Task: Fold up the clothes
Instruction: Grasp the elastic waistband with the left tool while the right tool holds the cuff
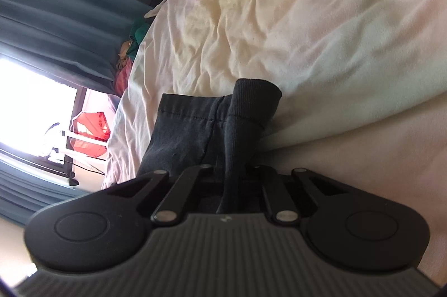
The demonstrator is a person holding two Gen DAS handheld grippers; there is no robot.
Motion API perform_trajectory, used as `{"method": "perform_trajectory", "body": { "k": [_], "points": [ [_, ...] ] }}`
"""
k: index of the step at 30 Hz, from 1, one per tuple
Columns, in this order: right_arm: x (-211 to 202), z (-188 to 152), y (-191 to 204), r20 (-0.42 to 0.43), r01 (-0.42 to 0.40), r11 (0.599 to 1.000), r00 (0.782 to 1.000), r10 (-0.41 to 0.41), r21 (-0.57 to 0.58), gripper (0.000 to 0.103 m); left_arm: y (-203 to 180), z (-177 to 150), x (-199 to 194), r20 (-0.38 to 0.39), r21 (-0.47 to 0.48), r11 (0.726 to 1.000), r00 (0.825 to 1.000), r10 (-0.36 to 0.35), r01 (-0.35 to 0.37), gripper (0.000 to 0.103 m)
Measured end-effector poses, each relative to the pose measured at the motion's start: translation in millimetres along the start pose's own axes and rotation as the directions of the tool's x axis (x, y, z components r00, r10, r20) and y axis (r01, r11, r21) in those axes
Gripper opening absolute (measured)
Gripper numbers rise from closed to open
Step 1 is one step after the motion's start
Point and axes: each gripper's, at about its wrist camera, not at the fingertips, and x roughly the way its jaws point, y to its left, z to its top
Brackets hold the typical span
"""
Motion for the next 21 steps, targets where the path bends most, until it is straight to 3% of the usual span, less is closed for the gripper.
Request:
{"method": "perform_trajectory", "body": {
  "k": [1,3,8,12,15,19,21],
  "points": [
    [-2.0,1.1,1.3,0.014,-0.003,1.000,1.000,0.003,-0.003,0.007,-1.3,2.7,0.9,0.009,0.010,1.000,1.000,0.013,-0.013,0.028],
    [-8.1,5.1,1.9,0.054,-0.029,1.000,0.998,0.029,0.004,0.007,-3.9,8.1,2.7,0.027,0.030,0.999,0.999,0.038,-0.039,0.013],
    [-29.4,20.9,-0.9,0.174,-0.070,0.997,0.983,0.065,0.024,0.007,-49.6,28.0,-38.1,0.053,0.137,0.991,0.999,-0.007,-0.001,0.009],
    [-39.1,28.5,-12.2,0.191,-0.064,0.996,0.980,0.050,0.069,0.007,-93.2,44.2,-79.6,0.051,0.211,0.977,0.998,-0.026,0.015,0.008],
    [-48.5,27.2,-8.7,0.214,-0.033,0.999,0.976,0.028,0.023,0.007,-113.6,45.9,-109.5,0.020,0.229,0.973,1.000,-0.023,0.018,0.008],
    [-72.5,25.8,-5.6,0.267,-0.038,0.999,0.963,0.033,0.012,0.007,-121.3,52.6,-141.1,-0.022,0.249,0.969,1.000,-0.004,0.009,0.008],
    [-86.4,24.4,-7.3,0.291,0.003,1.000,0.957,-0.006,0.008,0.007,-111.0,50.5,-155.9,-0.033,0.281,0.959,0.999,0.030,-0.020,0.008]
  ]
}}
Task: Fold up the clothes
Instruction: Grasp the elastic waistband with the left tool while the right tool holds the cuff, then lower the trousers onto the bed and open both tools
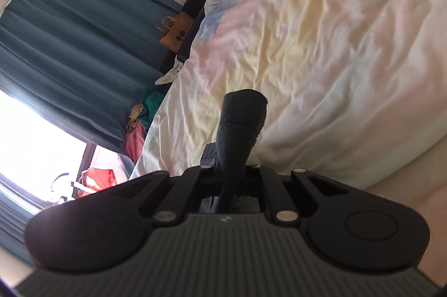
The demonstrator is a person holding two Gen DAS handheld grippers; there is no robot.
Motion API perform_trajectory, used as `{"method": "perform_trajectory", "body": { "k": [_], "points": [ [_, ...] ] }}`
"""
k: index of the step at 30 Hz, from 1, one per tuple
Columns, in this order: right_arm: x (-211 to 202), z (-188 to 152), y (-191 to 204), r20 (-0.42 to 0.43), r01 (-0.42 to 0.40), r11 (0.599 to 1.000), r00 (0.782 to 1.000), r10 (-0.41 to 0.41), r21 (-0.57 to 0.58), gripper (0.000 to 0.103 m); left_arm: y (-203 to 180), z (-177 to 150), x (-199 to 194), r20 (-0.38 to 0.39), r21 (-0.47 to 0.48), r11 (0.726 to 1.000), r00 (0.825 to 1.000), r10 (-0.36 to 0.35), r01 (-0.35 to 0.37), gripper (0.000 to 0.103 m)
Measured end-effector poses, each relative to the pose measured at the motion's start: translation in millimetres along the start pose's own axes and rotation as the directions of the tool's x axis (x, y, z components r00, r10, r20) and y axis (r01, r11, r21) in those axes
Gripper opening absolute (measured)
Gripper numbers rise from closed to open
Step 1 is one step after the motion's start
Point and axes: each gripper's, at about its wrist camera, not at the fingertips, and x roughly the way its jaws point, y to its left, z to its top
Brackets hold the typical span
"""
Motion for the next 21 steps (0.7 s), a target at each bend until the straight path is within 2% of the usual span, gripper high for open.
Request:
{"method": "perform_trajectory", "body": {
  "k": [2,5,8,11,15,17,18,19,21],
  "points": [
    [-7.2,2.7,-11.1,-0.016,0.066,0.998,0.998,-0.065,0.020,0.007,16.5,-3.5,-6.3,-0.019,0.012,0.998,0.998,0.056,-0.056,0.008],
    [2.6,-0.1,-38.9,-0.121,0.170,0.983,0.979,-0.162,0.064,0.007,45.3,-14.6,2.5,-0.038,0.021,0.990,0.989,0.141,-0.140,0.009],
    [12.0,-8.8,-59.8,-0.172,0.199,0.975,0.968,-0.181,0.097,0.007,71.3,-23.8,18.7,-0.045,0.076,0.972,0.973,0.227,-0.224,0.010],
    [12.0,-12.2,-49.3,-0.156,0.210,0.977,0.967,-0.202,0.035,0.007,72.3,-28.2,23.6,-0.029,0.147,0.960,0.969,0.247,-0.240,0.013],
    [9.4,-14.3,-36.1,-0.140,0.217,0.976,0.965,-0.220,-0.034,0.011,53.7,-34.7,25.6,-0.022,0.294,0.917,0.957,0.288,-0.269,0.022],
    [8.3,-11.9,-29.0,-0.137,0.212,0.974,0.966,-0.220,-0.075,0.013,42.7,-39.1,24.1,-0.010,0.377,0.884,0.953,0.302,-0.276,0.036],
    [6.4,-10.9,-23.8,-0.131,0.211,0.972,0.966,-0.223,-0.100,0.020,36.7,-41.7,23.4,0.000,0.419,0.863,0.951,0.311,-0.282,0.058],
    [2.8,-9.9,-17.9,-0.117,0.209,0.970,0.968,-0.224,-0.125,0.028,28.8,-47.3,18.0,0.031,0.463,0.835,0.947,0.320,-0.298,0.075],
    [-8.9,-8.9,-6.2,-0.069,0.186,0.970,0.978,-0.199,-0.156,0.063,12.3,-58.7,13.7,0.096,0.562,0.763,0.942,0.322,-0.318,0.082]
  ]
}}
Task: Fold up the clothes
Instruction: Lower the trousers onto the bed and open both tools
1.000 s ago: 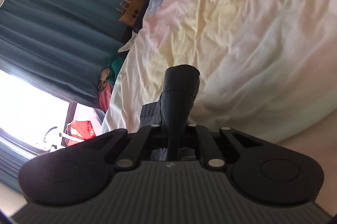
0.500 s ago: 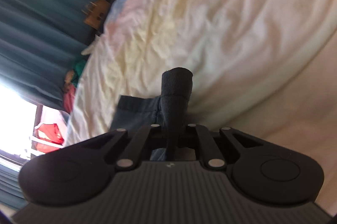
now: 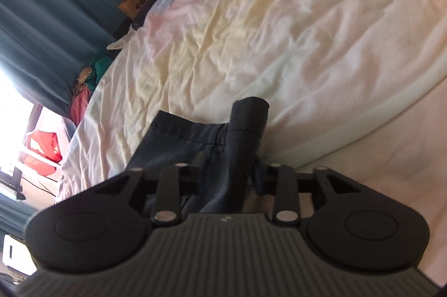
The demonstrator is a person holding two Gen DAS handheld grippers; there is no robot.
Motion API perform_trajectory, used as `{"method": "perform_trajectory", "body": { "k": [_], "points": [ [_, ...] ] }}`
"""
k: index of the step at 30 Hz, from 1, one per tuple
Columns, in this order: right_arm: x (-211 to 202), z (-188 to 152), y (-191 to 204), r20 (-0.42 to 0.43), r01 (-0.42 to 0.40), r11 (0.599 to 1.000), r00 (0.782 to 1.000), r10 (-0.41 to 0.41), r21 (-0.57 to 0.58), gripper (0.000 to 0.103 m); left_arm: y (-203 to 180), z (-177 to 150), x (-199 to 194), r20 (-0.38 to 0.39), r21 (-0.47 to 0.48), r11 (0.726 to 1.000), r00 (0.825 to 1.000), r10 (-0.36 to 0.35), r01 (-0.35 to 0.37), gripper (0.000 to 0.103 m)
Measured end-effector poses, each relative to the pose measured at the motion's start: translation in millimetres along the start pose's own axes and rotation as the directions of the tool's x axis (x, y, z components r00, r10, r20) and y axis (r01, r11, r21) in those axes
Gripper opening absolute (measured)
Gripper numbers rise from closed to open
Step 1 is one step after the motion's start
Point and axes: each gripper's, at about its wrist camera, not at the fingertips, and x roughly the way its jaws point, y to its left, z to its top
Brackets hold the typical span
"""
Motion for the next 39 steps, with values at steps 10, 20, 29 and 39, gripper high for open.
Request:
{"method": "perform_trajectory", "body": {
  "k": [10,20,29,39],
  "points": [
    [-81.6,-14.6,63.6,0.189,-0.082,0.948,0.971,0.145,-0.306,0.078,-89.4,-20.9,-32.7,0.160,0.321,0.947,0.986,-0.048,-0.006,0.102],
    [-159.5,-87.1,108.9,0.002,-0.400,0.713,0.871,0.491,-0.576,0.077,-187.8,-79.7,-34.0,0.186,0.453,0.882,0.953,-0.238,0.132,0.102],
    [-172.1,-148.8,130.6,-0.142,-0.441,0.534,0.849,0.509,-0.721,0.077,-216.6,-135.0,0.8,0.158,0.534,0.828,0.941,-0.298,0.172,0.103],
    [-171.6,-174.1,138.2,-0.191,-0.485,0.487,0.823,0.535,-0.727,0.077,-211.0,-145.7,11.9,0.169,0.594,0.794,0.945,-0.280,0.129,0.103]
  ]
}}
